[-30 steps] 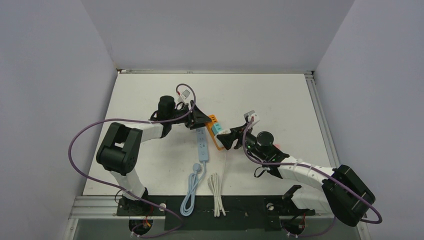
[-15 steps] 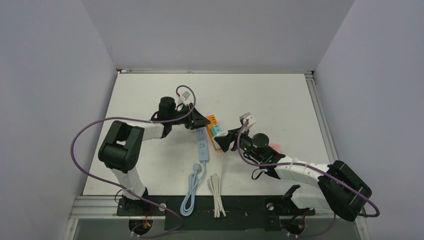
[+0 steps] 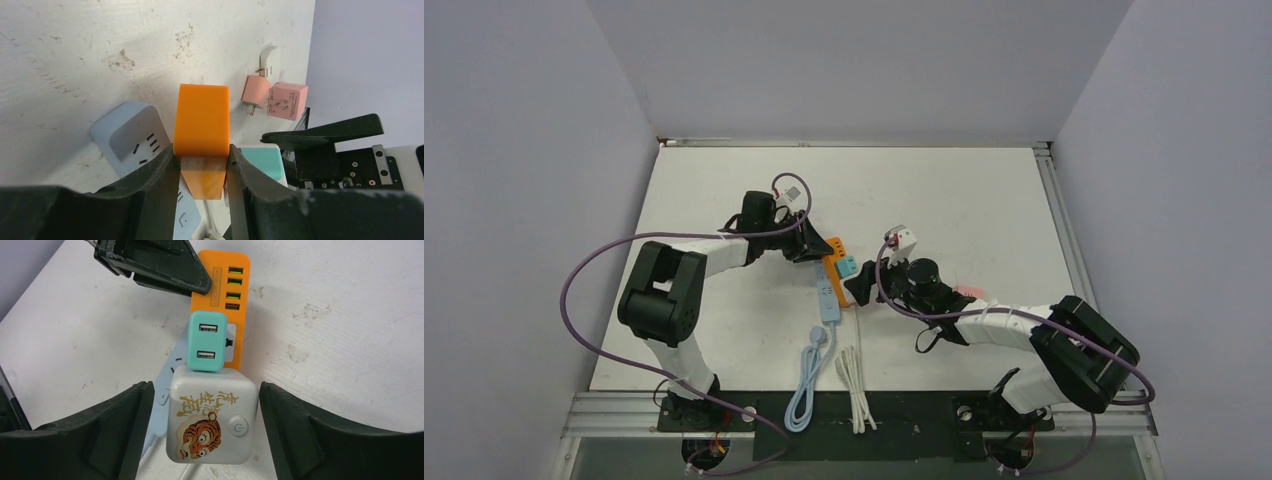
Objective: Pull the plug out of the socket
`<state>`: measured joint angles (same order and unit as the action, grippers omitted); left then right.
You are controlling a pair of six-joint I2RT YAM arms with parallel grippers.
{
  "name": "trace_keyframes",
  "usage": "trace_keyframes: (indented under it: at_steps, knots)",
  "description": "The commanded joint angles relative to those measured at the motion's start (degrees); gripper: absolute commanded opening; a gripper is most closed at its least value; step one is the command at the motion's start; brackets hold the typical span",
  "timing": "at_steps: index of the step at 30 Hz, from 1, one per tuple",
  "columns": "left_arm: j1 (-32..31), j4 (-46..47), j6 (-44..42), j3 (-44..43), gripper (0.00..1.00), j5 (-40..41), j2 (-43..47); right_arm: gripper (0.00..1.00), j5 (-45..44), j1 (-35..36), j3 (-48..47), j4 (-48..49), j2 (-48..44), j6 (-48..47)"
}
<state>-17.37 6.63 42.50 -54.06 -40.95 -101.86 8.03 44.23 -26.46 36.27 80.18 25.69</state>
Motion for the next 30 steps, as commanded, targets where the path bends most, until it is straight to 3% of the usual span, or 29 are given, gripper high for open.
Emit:
trace_keyframes:
  at_steps: [1, 6, 13, 20, 27, 30]
  knots:
    - [0.67, -3.38, -4.43, -2.96, 0.0, 2.04, 3.26, 0.83, 0.03, -0.46, -3.46, 0.24, 0.73, -1.2]
    - [0.67, -3.7, -4.64, -3.15, 0.0, 2.28, 3.14, 0.93, 0.96, -0.46, -3.29, -0.45, 1.65, -1.28]
    - [0.67, -4.33, -5.34, -3.3, 0.0, 2.8, 3.42, 0.92, 1.66, -0.46, -4.75, -2.47, 4.35, -0.84]
    - [0.66, -5.58, -6.01, -3.59, 0.0, 4.01, 3.53, 0.79, 2.39, -0.13, -5.19, -2.84, 4.69, -1.37]
    - [0.67, -8.54, -6.89, -3.92, 0.0, 6.3, 3.78, 0.53, 0.4, 1.37, -5.46, -3.8, 3.62, -2.95]
    - [0.67, -9.69, -7.29, -4.18, 0.0, 7.2, 3.6, 0.49, -1.52, 2.14, -5.7, -4.94, 3.03, -3.99]
